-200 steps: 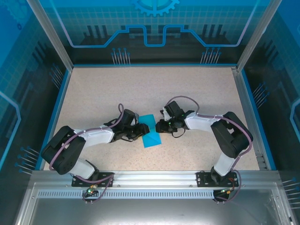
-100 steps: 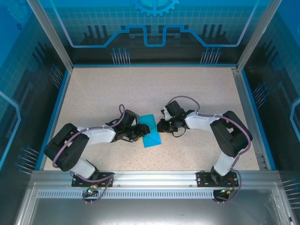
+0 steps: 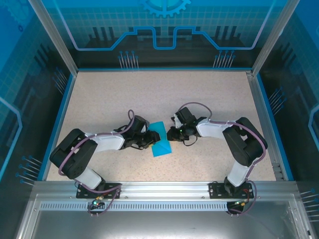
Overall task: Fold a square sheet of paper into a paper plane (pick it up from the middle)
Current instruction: Fold the triangle a second time at the center of the table, then turn over the paper at the center of the table.
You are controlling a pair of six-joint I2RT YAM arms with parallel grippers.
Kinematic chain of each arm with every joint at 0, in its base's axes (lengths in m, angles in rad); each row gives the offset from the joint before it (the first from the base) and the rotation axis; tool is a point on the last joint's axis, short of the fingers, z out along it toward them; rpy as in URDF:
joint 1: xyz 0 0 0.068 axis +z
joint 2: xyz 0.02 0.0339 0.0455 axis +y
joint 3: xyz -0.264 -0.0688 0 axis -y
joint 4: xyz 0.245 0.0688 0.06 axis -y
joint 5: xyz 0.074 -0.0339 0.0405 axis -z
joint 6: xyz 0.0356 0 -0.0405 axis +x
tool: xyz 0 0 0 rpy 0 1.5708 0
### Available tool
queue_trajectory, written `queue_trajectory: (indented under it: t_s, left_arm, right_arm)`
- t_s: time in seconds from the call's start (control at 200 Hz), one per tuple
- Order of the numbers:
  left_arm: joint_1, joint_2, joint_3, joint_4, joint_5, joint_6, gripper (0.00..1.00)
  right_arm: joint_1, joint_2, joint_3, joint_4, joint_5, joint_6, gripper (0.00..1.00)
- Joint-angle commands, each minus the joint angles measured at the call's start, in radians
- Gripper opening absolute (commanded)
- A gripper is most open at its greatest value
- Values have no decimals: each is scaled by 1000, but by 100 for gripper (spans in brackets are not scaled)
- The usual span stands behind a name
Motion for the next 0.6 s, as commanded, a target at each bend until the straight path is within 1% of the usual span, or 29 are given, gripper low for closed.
queue_trajectory:
  t_s: [0.0,0.205,0.39,0.5,0.595]
  left_arm:
    - [6,20,33,11,26,21,37]
    - [6,23,36,37,33,39,31]
    - [6,35,39,52,42,47,21]
    - [6,35,45,48,39,59,13]
    - [7,21,59,13,27,78,9]
  right_arm:
    - [-15,-2,13,-8,10,9,21]
    - [-24,-32,-4,-4,17,24,21]
    - [-35,-77,-9,-10,46,47,27]
    - [-41,-132,-51,-27,95,66,35]
    - [-44,-198,-60,-70,167,76,49]
